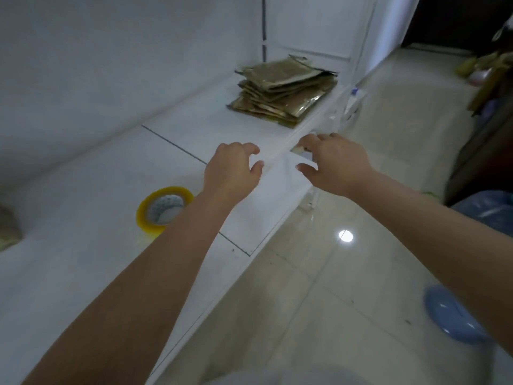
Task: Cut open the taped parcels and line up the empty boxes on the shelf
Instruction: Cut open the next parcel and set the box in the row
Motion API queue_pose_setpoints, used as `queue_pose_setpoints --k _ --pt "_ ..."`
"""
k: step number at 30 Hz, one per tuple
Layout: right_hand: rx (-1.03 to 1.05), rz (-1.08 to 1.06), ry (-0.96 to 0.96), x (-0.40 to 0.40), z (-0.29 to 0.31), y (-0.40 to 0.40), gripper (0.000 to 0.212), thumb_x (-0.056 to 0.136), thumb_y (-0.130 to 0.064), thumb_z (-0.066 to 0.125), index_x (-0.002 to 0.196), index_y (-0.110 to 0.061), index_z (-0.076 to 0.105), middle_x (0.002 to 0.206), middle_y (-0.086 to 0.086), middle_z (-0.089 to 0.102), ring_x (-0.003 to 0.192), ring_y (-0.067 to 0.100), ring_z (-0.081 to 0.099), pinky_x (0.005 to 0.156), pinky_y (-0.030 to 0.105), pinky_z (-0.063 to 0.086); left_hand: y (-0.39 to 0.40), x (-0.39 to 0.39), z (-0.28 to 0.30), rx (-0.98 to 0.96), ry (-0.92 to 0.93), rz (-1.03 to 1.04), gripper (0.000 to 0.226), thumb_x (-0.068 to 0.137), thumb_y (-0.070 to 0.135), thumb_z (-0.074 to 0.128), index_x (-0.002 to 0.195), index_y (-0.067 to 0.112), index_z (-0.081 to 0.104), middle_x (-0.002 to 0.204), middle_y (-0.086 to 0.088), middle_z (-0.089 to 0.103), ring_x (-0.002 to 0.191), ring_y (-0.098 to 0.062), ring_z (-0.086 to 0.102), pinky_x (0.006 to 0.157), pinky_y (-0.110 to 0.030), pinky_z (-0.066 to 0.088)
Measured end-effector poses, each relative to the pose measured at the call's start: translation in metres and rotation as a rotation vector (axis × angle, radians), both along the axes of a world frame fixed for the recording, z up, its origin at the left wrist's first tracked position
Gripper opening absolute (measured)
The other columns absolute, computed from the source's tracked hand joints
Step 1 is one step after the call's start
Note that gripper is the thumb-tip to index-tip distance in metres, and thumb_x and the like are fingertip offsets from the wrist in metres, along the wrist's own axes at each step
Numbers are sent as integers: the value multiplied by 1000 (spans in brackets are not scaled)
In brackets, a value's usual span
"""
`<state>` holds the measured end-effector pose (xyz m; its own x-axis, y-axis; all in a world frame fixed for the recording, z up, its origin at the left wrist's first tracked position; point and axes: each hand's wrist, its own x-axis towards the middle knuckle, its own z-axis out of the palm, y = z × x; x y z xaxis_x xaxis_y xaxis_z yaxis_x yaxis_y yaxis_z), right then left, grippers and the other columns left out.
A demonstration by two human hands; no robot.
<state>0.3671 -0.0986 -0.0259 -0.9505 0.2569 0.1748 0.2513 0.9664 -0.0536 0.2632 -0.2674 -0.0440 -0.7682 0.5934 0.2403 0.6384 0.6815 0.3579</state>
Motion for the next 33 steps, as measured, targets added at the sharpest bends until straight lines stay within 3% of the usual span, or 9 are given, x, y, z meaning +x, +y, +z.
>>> queue_pose_setpoints --k 7,18,21,27,33 --pt "-79 -55 32 -14 -15 73 53 96 -43 54 142 -18 43 126 7 60 117 29 53 84 41 49 76 -16 -2 -4 13 -44 40 98 36 53 135 21 55 128 -1 61 121 -21 49 91 -34 45" --pt "-74 -33 28 -129 -16 168 53 96 -44 53 142 -19 42 126 7 57 116 28 54 83 40 52 173 -124 -9 140 -29 -24 40 95 37 58 131 21 58 126 2 62 119 -20 51 95 -33 41" --pt "-65 -42 44 -159 -11 194 54 96 -46 53 142 -20 43 124 6 58 116 27 54 81 39 51 199 -159 -2 132 -36 -20 41 94 38 59 131 20 58 126 2 62 120 -20 52 97 -39 46" --pt "-64 -26 23 -212 -13 237 46 96 -44 53 132 -17 48 116 5 58 108 28 55 71 35 46 234 -202 -1 90 -38 24 41 95 39 57 131 21 58 126 3 62 120 -19 52 92 -34 44" --pt "-87 31 4 -281 -15 286 51 96 -44 53 140 -20 44 126 6 57 119 28 52 80 38 46 262 -249 4 12 -26 155 37 96 40 53 130 25 57 122 -1 63 117 -22 52 89 -36 48"
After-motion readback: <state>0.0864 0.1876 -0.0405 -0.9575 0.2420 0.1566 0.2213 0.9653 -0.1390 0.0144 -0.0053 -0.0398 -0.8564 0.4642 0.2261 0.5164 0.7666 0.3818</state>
